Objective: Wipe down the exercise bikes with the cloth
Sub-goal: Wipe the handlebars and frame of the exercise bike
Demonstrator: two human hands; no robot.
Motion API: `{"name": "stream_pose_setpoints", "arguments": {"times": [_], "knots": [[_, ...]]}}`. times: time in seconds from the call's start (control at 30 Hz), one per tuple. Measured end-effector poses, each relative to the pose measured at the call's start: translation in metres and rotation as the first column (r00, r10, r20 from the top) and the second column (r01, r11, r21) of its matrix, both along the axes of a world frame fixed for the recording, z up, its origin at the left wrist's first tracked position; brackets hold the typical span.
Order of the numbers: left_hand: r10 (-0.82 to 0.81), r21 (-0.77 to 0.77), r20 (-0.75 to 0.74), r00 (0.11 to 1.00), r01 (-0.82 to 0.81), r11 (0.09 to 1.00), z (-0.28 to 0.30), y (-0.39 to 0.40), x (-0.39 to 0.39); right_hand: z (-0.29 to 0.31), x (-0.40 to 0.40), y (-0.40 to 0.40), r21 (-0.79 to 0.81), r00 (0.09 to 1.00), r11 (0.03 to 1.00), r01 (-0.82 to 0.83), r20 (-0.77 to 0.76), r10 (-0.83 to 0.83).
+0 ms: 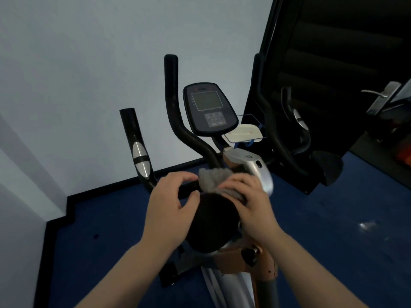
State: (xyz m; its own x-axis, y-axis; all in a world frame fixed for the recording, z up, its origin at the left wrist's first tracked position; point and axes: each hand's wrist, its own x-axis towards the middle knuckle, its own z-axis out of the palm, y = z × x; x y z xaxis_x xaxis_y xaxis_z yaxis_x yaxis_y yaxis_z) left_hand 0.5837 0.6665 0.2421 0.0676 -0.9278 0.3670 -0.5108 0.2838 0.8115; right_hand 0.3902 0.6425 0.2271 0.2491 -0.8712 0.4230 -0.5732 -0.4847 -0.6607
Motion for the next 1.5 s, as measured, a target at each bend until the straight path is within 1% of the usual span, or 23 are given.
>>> {"name": "stream_pose_setpoints", "arguments": {"times": [0.07, 0.13, 0.17, 0.27, 0.33, 0.4, 0.5, 0.57, 0.63, 0.7, 0.77, 0.8, 0.87, 0.93, 1.0, 1.07, 1.1, 1.17, 1.27, 1.33, 1.4, 1.43, 1.5], "knots": [[-0.052, 0.038, 0.009, 0.999, 0.052, 0.998, 0.005, -0.008, 0.008, 0.009, -0.008, -0.008, 0.065, 0.997, 0.997, -0.044, 0.072, 0.039], [-0.127, 0.089, 0.011, 0.992, 0.125, 0.988, 0.012, -0.019, 0.012, 0.023, 0.002, -0.029, 0.077, 0.995, 0.997, 0.014, 0.094, -0.021], [-0.164, 0.120, 0.043, 0.986, 0.158, 0.980, 0.015, -0.023, 0.013, 0.026, 0.010, -0.035, 0.084, 0.993, 0.995, 0.060, 0.095, -0.068], [-0.233, 0.159, 0.281, 0.931, 0.194, 0.968, 0.013, -0.026, 0.014, 0.013, 0.021, -0.025, 0.088, 0.987, 0.987, 0.132, 0.084, -0.140], [-0.228, 0.152, 0.362, 0.904, 0.184, 0.971, 0.007, -0.024, 0.015, 0.001, 0.011, -0.003, 0.063, 0.986, 0.988, 0.144, 0.078, -0.148], [-0.208, 0.137, 0.354, 0.912, 0.169, 0.976, 0.001, -0.024, 0.016, 0.003, 0.000, 0.006, 0.054, 0.989, 0.989, 0.138, 0.036, -0.141], [-0.198, 0.109, 0.389, 0.900, 0.169, 0.980, -0.001, -0.031, 0.016, 0.020, 0.009, -0.024, -0.010, 0.984, 0.987, 0.157, -0.078, -0.158], [-0.200, 0.114, 0.413, 0.888, 0.168, 0.979, -0.001, -0.032, 0.015, 0.025, 0.023, -0.045, -0.040, 0.967, 0.967, 0.253, -0.032, -0.255], [-0.211, 0.136, 0.427, 0.879, 0.169, 0.976, -0.001, -0.031, 0.015, 0.018, 0.026, -0.045, -0.052, 0.953, 0.951, 0.304, 0.011, -0.304], [-0.240, 0.165, 0.430, 0.871, 0.185, 0.969, -0.001, -0.031, 0.015, 0.003, 0.015, -0.021, -0.041, 0.961, 0.961, 0.275, -0.006, -0.275], [-0.250, 0.176, 0.446, 0.859, 0.190, 0.966, 0.002, -0.032, 0.015, 0.007, 0.003, -0.004, -0.004, 0.980, 0.981, 0.194, -0.040, -0.194], [-0.256, 0.173, 0.443, 0.859, 0.199, 0.965, 0.003, -0.033, 0.015, 0.015, -0.001, -0.009, -0.006, 0.985, 0.988, 0.155, -0.082, -0.155], [-0.263, 0.170, 0.354, 0.897, 0.215, 0.962, 0.010, -0.037, 0.018, 0.038, 0.003, -0.039, -0.066, 0.985, 0.991, 0.120, -0.119, -0.128], [-0.197, 0.091, 0.222, 0.955, 0.181, 0.979, 0.026, -0.048, 0.026, 0.060, 0.024, -0.080, -0.139, 0.991, 0.983, 0.121, -0.048, -0.128], [-0.008, -0.114, 0.174, 0.985, 0.028, 0.993, 0.045, -0.069, 0.043, 0.070, 0.054, -0.111, -0.131, 0.994, 0.990, 0.057, -0.083, -0.069], [0.196, -0.298, 0.158, 0.968, -0.142, 0.944, 0.060, -0.093, 0.065, 0.064, 0.070, -0.116, -0.093, 0.989, 0.996, -0.016, -0.148, 0.002], [0.259, -0.337, 0.152, 0.954, -0.196, 0.921, 0.066, -0.104, 0.075, 0.058, 0.066, -0.113, -0.090, 0.989, 0.995, -0.039, -0.149, 0.025], [0.296, -0.328, 0.174, 0.939, -0.228, 0.917, 0.067, -0.120, 0.090, 0.048, 0.046, -0.103, -0.101, 0.985, 0.992, -0.075, -0.163, 0.058], [0.255, -0.220, 0.270, 0.929, -0.198, 0.955, 0.049, -0.129, 0.093, 0.056, 0.026, -0.106, -0.054, 0.976, 0.993, -0.104, -0.197, 0.092], [0.277, -0.238, 0.286, 0.917, -0.212, 0.948, 0.040, -0.131, 0.092, 0.073, 0.042, -0.127, -0.128, 0.988, 0.989, -0.070, -0.143, 0.052], [0.312, -0.237, 0.251, 0.916, -0.254, 0.938, 0.040, -0.133, 0.091, 0.084, 0.079, -0.144, -0.188, 0.995, 0.981, -0.052, -0.094, 0.034], [0.326, -0.234, 0.242, 0.914, -0.270, 0.934, 0.040, -0.133, 0.090, 0.084, 0.095, -0.146, -0.181, 0.992, 0.981, -0.068, -0.116, 0.047], [0.339, -0.236, 0.259, 0.904, -0.282, 0.930, 0.040, -0.133, 0.090, 0.069, 0.112, -0.137, -0.223, 0.969, 0.970, -0.096, -0.244, 0.040]]}}
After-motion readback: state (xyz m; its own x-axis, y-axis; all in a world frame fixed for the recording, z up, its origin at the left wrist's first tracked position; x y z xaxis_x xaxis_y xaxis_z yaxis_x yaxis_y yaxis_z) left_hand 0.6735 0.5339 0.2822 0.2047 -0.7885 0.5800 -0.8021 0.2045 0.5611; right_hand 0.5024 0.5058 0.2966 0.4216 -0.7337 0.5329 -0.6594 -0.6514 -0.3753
